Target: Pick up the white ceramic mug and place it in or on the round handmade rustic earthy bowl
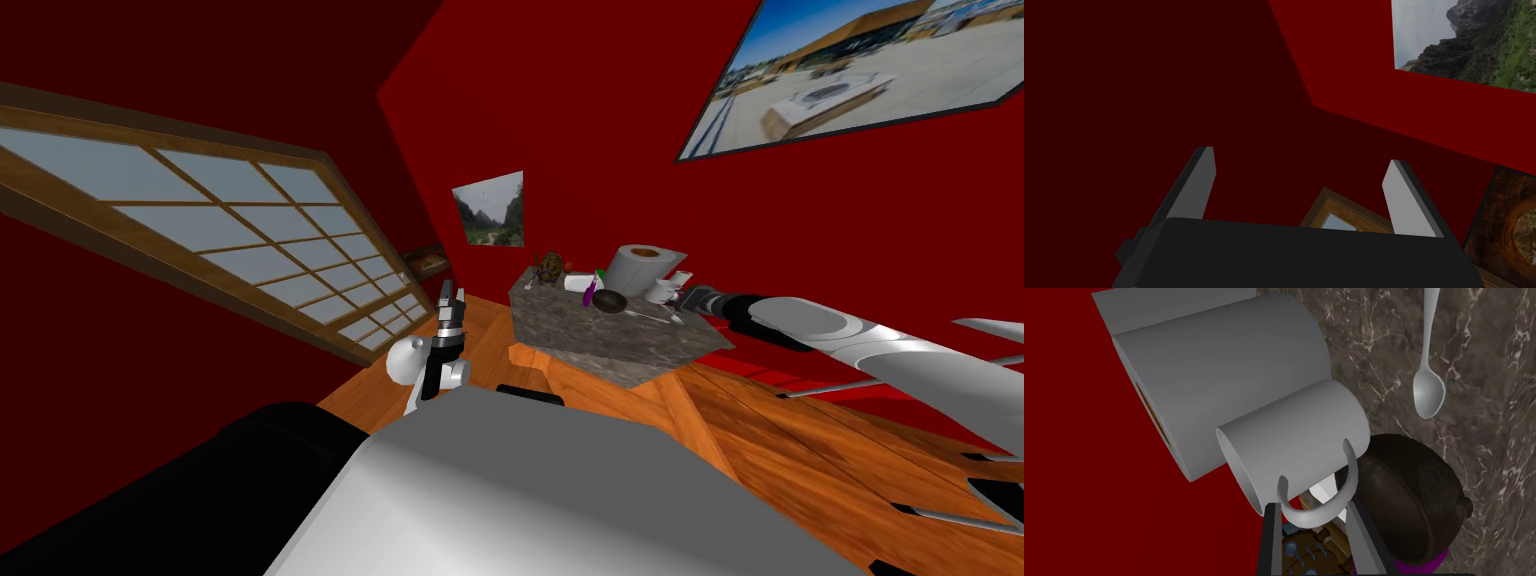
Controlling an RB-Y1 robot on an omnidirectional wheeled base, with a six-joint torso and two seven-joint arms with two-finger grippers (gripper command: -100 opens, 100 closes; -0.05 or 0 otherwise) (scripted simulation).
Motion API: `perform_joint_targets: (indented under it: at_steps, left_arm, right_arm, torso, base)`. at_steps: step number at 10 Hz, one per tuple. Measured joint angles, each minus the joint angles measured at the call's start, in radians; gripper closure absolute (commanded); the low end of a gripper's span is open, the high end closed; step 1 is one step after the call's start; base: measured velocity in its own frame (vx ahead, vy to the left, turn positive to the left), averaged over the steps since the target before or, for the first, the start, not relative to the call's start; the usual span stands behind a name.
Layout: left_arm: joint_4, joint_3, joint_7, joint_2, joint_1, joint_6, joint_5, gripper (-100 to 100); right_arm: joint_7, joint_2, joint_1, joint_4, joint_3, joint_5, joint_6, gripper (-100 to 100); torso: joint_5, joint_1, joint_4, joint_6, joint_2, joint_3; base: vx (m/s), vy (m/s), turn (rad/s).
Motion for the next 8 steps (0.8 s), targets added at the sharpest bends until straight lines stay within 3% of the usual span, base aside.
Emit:
perform_joint_targets:
  at_steps: [3, 6, 7, 8]
  left_arm:
    - [0.0, 0.0, 0.0, 0.0, 0.0, 0.0, 0.0, 0]
    - [0.0, 0.0, 0.0, 0.0, 0.0, 0.0, 0.0, 0]
    - [0.0, 0.0, 0.0, 0.0, 0.0, 0.0, 0.0, 0]
    - [0.0, 0.0, 0.0, 0.0, 0.0, 0.0, 0.0, 0]
  right_arm:
    - [0.007, 0.002, -0.016, -0.011, -0.022, -0.014, -0.063, 100]
    - [-0.038, -0.004, -0.022, -0.065, -0.025, -0.01, -0.106, 100]
    - [-0.039, -0.002, -0.023, -0.067, -0.025, -0.011, -0.109, -100]
    - [-0.039, -0.002, -0.023, -0.067, -0.025, -0.011, -0.109, -100]
  torso:
    - [0.0, 0.001, -0.001, -0.002, -0.001, -0.001]
    - [0.0, 0.0, -0.001, -0.001, -0.001, -0.001]
    - [-0.001, -0.003, 0.0, 0.002, 0.0, 0.0]
    - [-0.001, -0.005, 0.0, 0.002, 0.001, 0.0]
  base:
    - [-0.002, 0.055, 0.139]
    - [0.0, 0.032, 0.127]
    - [0.002, 0.006, 0.001]
    - [0.0, 0.0, 0.0]
